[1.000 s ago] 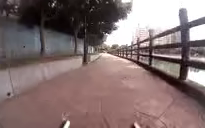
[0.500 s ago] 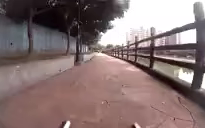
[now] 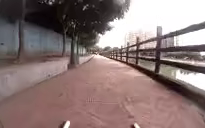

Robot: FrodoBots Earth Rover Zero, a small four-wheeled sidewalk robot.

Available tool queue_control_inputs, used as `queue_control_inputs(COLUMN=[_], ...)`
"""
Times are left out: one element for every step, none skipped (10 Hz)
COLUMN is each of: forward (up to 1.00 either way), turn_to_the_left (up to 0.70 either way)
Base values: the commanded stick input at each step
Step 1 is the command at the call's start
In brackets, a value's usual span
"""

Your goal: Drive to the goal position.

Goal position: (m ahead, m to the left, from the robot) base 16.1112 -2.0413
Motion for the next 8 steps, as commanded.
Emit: queue_control_inputs(forward=[1.00,1.00,1.00,1.00,1.00,1.00,1.00,1.00], turn_to_the_left=[0.00,0.00,0.00,0.00,0.00,0.00,0.00,0.00])
